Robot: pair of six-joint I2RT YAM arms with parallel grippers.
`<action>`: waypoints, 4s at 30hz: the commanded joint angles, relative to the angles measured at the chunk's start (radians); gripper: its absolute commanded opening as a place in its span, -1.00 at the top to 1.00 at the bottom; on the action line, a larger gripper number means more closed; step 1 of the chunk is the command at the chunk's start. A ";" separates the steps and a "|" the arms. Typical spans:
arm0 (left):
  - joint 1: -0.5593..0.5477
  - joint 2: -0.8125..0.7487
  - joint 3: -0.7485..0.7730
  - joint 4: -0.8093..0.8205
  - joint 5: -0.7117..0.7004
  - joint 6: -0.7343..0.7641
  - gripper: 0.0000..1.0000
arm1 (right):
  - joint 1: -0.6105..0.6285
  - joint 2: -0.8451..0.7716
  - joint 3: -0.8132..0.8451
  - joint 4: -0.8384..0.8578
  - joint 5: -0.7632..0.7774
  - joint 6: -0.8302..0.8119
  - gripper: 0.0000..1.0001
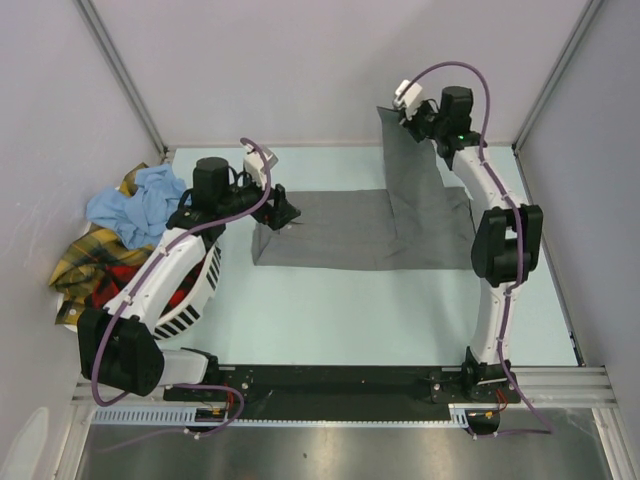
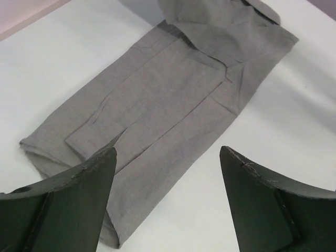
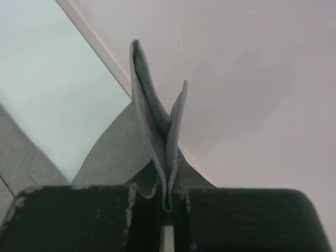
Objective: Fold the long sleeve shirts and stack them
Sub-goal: Fold the shirt
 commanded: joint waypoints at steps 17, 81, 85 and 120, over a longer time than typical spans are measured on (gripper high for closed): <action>0.086 -0.099 -0.119 -0.034 -0.107 -0.094 -0.73 | 0.409 -0.089 -0.003 -0.521 0.476 0.399 1.00; -0.063 0.620 0.254 -0.235 -0.097 -0.054 -0.33 | -0.105 -0.107 -0.389 -0.716 0.240 0.483 0.39; -0.063 0.666 0.272 -0.219 -0.091 -0.075 -0.24 | -0.113 -0.116 -0.391 -0.728 0.240 0.483 0.39; -0.024 0.528 0.215 -0.308 -0.283 0.021 -0.03 | -0.203 -0.144 -0.398 -0.791 0.268 0.492 0.35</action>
